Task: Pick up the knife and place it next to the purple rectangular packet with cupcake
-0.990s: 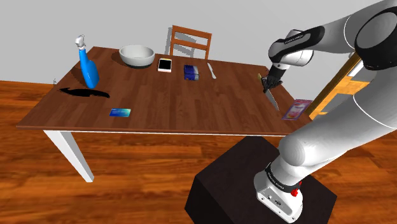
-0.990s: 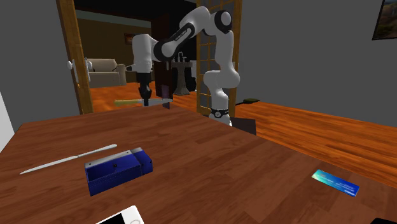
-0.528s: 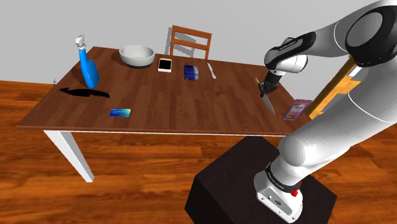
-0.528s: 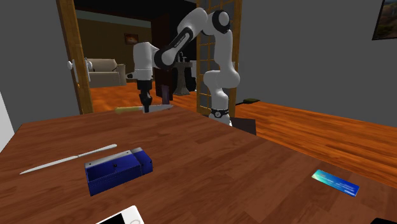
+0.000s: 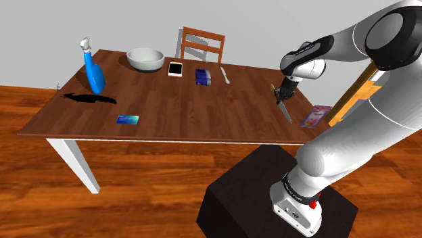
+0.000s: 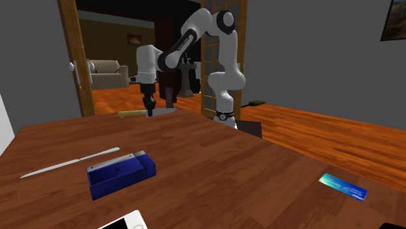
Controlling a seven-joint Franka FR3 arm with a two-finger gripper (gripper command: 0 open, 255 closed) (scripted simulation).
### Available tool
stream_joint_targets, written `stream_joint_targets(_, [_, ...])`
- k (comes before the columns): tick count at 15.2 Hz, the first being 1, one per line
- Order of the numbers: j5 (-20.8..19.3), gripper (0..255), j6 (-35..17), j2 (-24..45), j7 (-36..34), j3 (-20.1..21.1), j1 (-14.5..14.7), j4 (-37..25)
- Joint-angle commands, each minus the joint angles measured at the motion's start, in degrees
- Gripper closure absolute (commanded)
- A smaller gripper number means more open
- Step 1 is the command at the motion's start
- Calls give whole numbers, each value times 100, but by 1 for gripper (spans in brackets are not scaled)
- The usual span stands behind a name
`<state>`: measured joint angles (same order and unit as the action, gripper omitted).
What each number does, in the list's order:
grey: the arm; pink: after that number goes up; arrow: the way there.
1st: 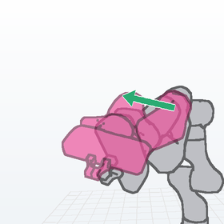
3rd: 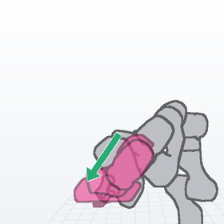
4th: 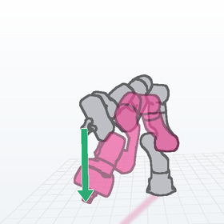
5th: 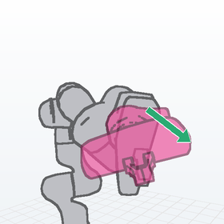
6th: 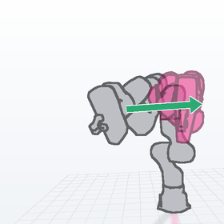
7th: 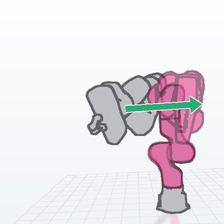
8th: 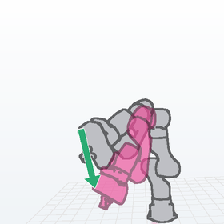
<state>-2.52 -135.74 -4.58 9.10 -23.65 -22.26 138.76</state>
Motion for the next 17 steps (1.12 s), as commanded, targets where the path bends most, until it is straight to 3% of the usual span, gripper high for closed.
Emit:
stream_joint_targets(1, [0,0,0,0,0,0,0,0])
stream_joint_targets(6, [0,0,0,0,0,0,0,0])
stream_joint_targets(10, [-215,0,778,-504,-167,63,-22,-306])
stream_joint_targets(17, [-215,0,778,-504,-166,65,-23,-306])
